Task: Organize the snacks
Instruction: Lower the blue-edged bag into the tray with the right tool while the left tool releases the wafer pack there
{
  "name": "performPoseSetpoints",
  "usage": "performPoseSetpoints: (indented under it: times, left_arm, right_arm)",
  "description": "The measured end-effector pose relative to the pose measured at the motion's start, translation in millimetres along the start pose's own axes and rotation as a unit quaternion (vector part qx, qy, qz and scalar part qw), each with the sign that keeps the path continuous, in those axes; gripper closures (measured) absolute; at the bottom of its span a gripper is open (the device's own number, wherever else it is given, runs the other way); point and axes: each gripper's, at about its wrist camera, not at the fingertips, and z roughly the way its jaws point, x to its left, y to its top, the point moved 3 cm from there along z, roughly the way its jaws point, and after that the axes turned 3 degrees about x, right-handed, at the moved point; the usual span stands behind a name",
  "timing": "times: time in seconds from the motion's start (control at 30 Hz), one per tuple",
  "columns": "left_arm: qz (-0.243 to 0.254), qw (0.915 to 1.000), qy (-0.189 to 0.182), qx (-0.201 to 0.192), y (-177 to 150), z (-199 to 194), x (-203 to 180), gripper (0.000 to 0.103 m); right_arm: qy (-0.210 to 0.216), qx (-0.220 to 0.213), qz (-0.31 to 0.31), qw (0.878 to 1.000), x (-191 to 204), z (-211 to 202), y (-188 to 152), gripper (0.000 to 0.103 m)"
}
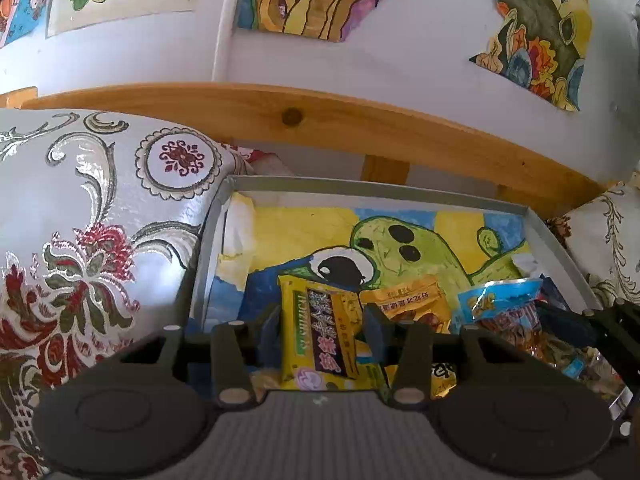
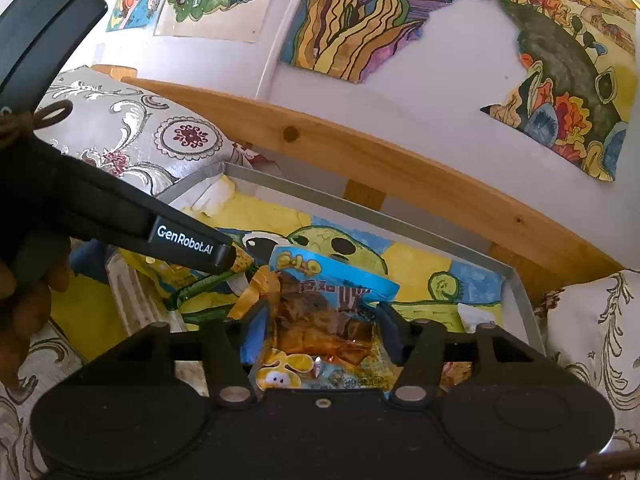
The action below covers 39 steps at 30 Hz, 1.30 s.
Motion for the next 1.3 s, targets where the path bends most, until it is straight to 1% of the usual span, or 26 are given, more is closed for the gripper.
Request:
performPoseSetpoints:
  times: [0.03,0.07,0.13,0.17,0.2,0.23,0.3,0.4,0.47,0.53,0.6,0.67,0.77,0.87,0.97,1.13,1.3]
  left_arm:
    - [-0.003,1.0,-0.003,-0.001,0,-1,0,0.045]
    - [-0.006,1.0,-0.004,-0.003,1,-2,1,0.038]
    - [-0.013,0.9998,-0.003,-0.012,2,-7,2,0.032]
    - [-0.016,0.9997,-0.005,-0.015,4,-10,3,0.028]
    - [-0.02,0.9996,-0.007,-0.018,5,-14,4,0.026]
    - [-0.024,0.9994,-0.007,-0.022,6,-17,5,0.022]
    - [-0.033,0.999,-0.006,-0.031,8,-25,7,0.02]
    - [-0.041,0.9982,-0.002,-0.044,11,-39,10,0.014]
    - [-0.043,0.9975,-0.002,-0.055,12,-49,11,0.008]
    - [-0.047,0.9964,0.002,-0.071,13,-62,12,0.002]
    - [-0.052,0.9949,0.009,-0.086,11,-75,14,0.001]
    - [-0.057,0.9937,0.009,-0.096,9,-89,16,0.001]
    - [-0.061,0.9919,0.019,-0.109,3,-110,18,0.001]
    - [-0.06,0.9904,0.036,-0.119,-6,-130,19,0.001]
    - [-0.052,0.9899,0.046,-0.124,-19,-147,19,0.001]
    - [-0.026,0.9911,0.052,-0.12,-43,-176,12,0.001]
    - [-0.004,0.9904,0.058,-0.125,-71,-208,4,0.001]
  right_arm:
    - [-0.002,0.0,0.001,1.0,-1,0,0,0.038]
    - [-0.004,-0.001,0.002,1.0,-1,0,0,0.034]
    - [-0.008,-0.004,0.003,1.0,-3,-2,1,0.029]
    - [-0.013,-0.007,0.004,1.0,-4,-4,1,0.024]
    - [-0.019,-0.011,0.005,1.0,-6,-6,1,0.021]
    - [-0.024,-0.015,0.007,1.0,-8,-8,2,0.02]
    - [-0.028,-0.023,0.015,0.999,-12,-12,4,0.015]
    - [-0.034,-0.033,0.024,0.999,-18,-20,8,0.011]
    - [-0.042,-0.043,0.029,0.998,-21,-29,9,0.006]
    - [-0.047,-0.053,0.04,0.997,-25,-38,10,0.004]
    - [-0.051,-0.062,0.05,0.996,-28,-48,11,0.001]
    - [-0.056,-0.072,0.059,0.994,-32,-61,12,0.001]
    - [-0.06,-0.085,0.067,0.992,-35,-80,12,0.001]
    - [-0.061,-0.096,0.079,0.99,-37,-101,10,0.001]
    - [-0.062,-0.105,0.089,0.989,-36,-121,7,0.001]
    - [-0.057,-0.103,0.096,0.988,-28,-152,-4,0.001]
    - [-0.052,-0.093,0.109,0.988,-19,-184,-24,0.001]
